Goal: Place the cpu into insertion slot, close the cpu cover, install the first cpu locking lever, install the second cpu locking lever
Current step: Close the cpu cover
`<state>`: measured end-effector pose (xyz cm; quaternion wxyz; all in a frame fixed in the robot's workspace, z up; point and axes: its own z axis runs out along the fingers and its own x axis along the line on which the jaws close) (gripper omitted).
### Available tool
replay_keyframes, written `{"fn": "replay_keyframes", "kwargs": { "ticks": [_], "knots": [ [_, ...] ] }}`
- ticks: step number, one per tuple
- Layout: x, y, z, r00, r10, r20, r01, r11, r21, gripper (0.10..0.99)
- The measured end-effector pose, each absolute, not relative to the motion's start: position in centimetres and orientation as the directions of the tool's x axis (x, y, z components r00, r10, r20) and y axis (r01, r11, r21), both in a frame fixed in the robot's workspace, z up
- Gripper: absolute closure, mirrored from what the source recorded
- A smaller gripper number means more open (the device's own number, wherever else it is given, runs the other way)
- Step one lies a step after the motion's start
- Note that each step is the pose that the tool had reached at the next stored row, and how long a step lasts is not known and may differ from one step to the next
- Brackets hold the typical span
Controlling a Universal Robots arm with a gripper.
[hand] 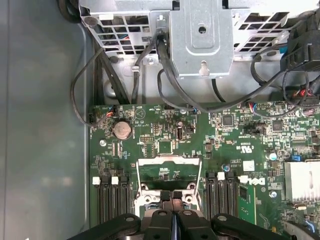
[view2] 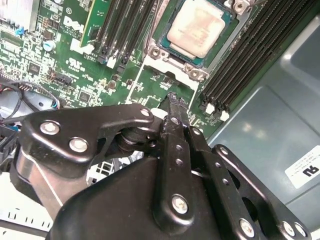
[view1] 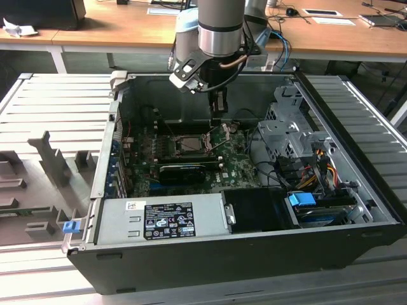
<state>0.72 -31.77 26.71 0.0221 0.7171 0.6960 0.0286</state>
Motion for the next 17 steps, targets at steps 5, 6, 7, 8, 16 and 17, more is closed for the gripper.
{"fn": "replay_keyframes", "kwargs": {
  "ticks": [5, 6, 7, 8, 16, 17],
  "knots": [
    [0.8, -31.8, 26.7, 0.029, 1.000, 0.010, 0.997, -0.030, 0.072, 0.980],
    [0.9, -31.8, 26.7, 0.029, 1.000, 0.010, 0.997, -0.030, 0.072, 0.980],
    [0.9, -31.8, 26.7, 0.029, 1.000, 0.010, 0.997, -0.030, 0.072, 0.980],
    [1.1, -31.8, 26.7, 0.029, 1.000, 0.010, 0.997, -0.030, 0.071, 0.980],
    [2.1, -31.8, 26.7, 0.029, 1.000, 0.010, 0.997, -0.030, 0.071, 0.980],
    [2.2, -31.8, 26.7, 0.030, 1.000, 0.010, 0.997, -0.030, 0.071, 0.980]
  ]
}}
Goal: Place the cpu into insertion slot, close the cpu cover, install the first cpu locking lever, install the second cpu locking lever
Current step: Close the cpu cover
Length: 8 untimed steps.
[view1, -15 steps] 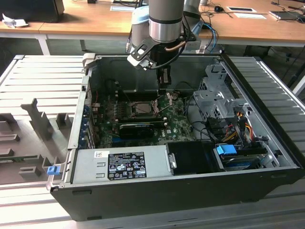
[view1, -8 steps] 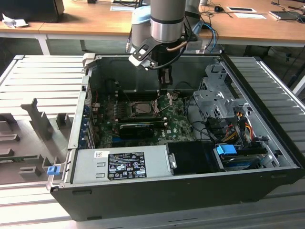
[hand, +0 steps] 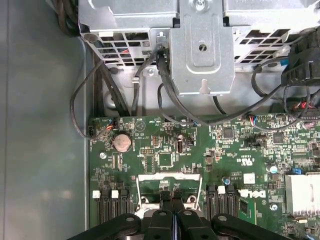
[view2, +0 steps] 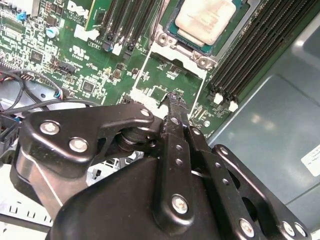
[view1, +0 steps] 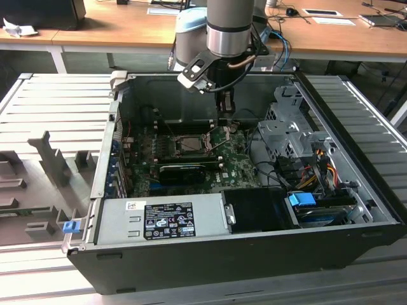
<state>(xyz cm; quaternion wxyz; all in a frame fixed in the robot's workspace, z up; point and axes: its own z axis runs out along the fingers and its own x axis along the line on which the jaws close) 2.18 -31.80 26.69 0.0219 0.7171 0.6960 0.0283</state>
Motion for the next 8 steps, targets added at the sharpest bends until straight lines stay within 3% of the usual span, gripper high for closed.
{"fn": "replay_keyframes", "kwargs": {
  "ticks": [8],
  "knots": [
    [4.5, -31.8, 26.0, 0.029, 1.000, 0.010, 0.998, -0.030, 0.064, 0.980]
  ]
}}
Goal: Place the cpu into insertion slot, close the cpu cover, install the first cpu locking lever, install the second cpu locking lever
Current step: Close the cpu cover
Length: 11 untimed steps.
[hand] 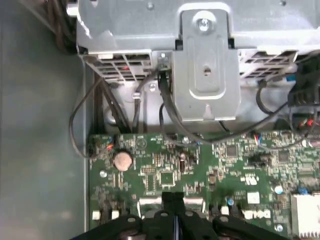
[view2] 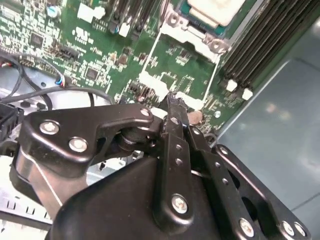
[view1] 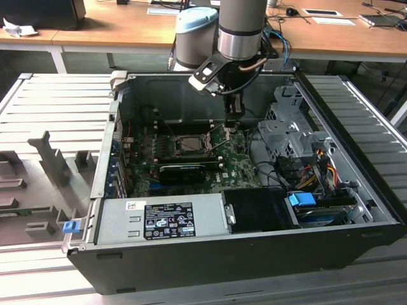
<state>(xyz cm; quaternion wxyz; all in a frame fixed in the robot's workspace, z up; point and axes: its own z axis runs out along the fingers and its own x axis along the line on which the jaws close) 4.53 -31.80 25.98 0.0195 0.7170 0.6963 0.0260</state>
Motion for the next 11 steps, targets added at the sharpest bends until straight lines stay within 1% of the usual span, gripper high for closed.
{"fn": "replay_keyframes", "kwargs": {
  "ticks": [7, 11],
  "knots": [
    [5.6, -31.8, 25.7, 0.029, 1.000, 0.010, 0.998, -0.029, 0.062, 0.980],
    [5.9, -31.8, 24.9, 0.029, 1.000, 0.010, 0.998, -0.029, 0.062, 0.980]
  ]
}}
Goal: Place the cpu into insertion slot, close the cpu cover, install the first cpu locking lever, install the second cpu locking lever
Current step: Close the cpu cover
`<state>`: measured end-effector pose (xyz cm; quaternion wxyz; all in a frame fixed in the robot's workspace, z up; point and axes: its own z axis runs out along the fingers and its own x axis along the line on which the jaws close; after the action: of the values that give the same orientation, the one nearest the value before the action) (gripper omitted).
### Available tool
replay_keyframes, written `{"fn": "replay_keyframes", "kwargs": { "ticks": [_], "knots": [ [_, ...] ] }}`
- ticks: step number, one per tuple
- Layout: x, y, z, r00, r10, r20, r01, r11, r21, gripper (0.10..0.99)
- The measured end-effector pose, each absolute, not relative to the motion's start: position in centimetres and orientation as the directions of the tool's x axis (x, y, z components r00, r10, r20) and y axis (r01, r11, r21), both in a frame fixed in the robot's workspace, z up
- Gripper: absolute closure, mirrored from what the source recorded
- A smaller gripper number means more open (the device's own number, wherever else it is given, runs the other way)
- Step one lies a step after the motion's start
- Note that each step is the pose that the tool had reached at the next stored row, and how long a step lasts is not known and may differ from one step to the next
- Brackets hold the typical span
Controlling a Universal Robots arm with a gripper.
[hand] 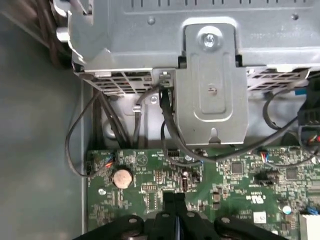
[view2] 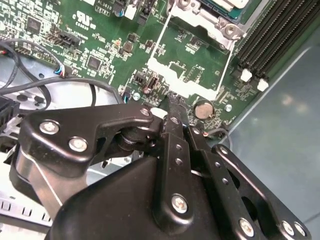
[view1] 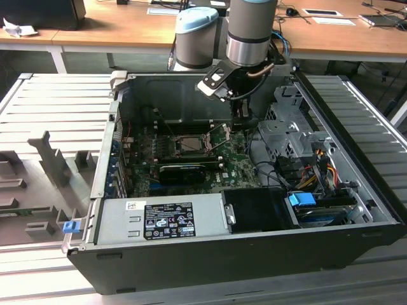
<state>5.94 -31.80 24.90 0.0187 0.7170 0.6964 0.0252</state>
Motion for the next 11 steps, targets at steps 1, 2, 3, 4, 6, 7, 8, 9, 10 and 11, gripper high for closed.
{"fn": "replay_keyframes", "kwargs": {
  "ticks": [1, 2, 3, 4, 6, 7, 8, 9, 10, 11],
  "knots": [
    [6.0, -31.8, 24.7, 0.029, 1.000, 0.010, 0.998, -0.030, 0.062, 0.980],
    [6.0, -31.8, 24.5, 0.029, 1.000, 0.010, 0.998, -0.030, 0.062, 0.980],
    [6.0, -31.8, 24.4, 0.029, 1.000, 0.010, 0.998, -0.030, 0.062, 0.980],
    [6.0, -31.8, 24.4, 0.029, 1.000, 0.010, 0.998, -0.030, 0.062, 0.980],
    [5.8, -31.8, 24.4, 0.029, 1.000, 0.010, 0.998, -0.030, 0.062, 0.980],
    [5.6, -31.8, 24.4, 0.029, 1.000, 0.010, 0.998, -0.029, 0.062, 0.980],
    [5.4, -31.8, 24.4, 0.029, 1.000, 0.010, 0.998, -0.029, 0.062, 0.980],
    [5.0, -31.8, 24.4, 0.029, 1.000, 0.009, 0.998, -0.029, 0.062, 0.980],
    [4.8, -31.8, 24.4, 0.029, 1.000, 0.005, 0.998, -0.029, 0.062, 0.980],
    [4.7, -31.8, 24.4, 0.029, 1.000, 0.003, 0.998, -0.029, 0.062, 0.980]
  ]
}}
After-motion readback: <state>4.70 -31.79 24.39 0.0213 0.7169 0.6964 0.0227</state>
